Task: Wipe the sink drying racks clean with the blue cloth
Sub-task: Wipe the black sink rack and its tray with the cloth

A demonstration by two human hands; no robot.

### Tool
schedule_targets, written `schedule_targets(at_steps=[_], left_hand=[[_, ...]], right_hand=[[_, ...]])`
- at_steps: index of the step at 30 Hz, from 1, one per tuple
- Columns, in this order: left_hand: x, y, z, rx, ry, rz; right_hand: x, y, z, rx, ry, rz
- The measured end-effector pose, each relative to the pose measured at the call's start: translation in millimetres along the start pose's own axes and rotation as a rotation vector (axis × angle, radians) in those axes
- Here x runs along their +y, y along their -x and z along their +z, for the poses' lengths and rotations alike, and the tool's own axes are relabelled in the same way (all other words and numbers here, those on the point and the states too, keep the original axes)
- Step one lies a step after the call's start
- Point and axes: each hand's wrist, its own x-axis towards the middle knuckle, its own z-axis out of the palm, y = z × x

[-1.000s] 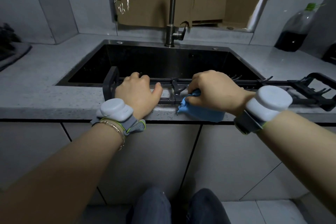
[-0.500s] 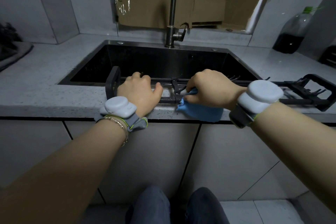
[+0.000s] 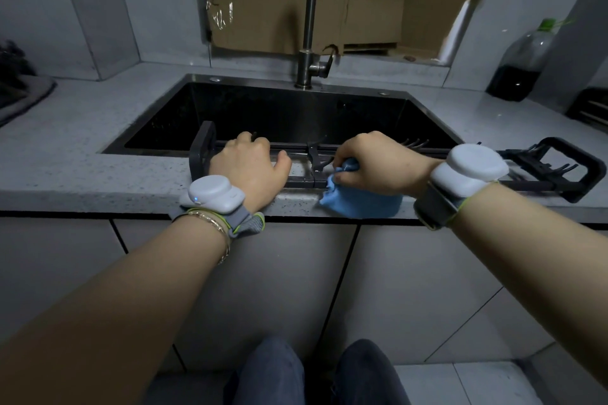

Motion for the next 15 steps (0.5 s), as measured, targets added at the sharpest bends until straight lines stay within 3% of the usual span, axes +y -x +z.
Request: schedule_targets(at_steps=[6,8,12,15], left_hand=[[-1,-1,-1,-0.011,0.009,0.000],[-1,0,-1,-0.009,0.010,-0.005],[1,0,-1,-0.008,-0.001,-0.009],[2,0,-1,-0.013,-0.002,-0.010]], right_hand=[[6,8,-2,-0.083,-0.142,0.032],[7,11,0,0.017,-0.276,0.090],[19,18,0,0.598,-1.050,0.459],[42,14,-2,0.680,-1.682,0.765]])
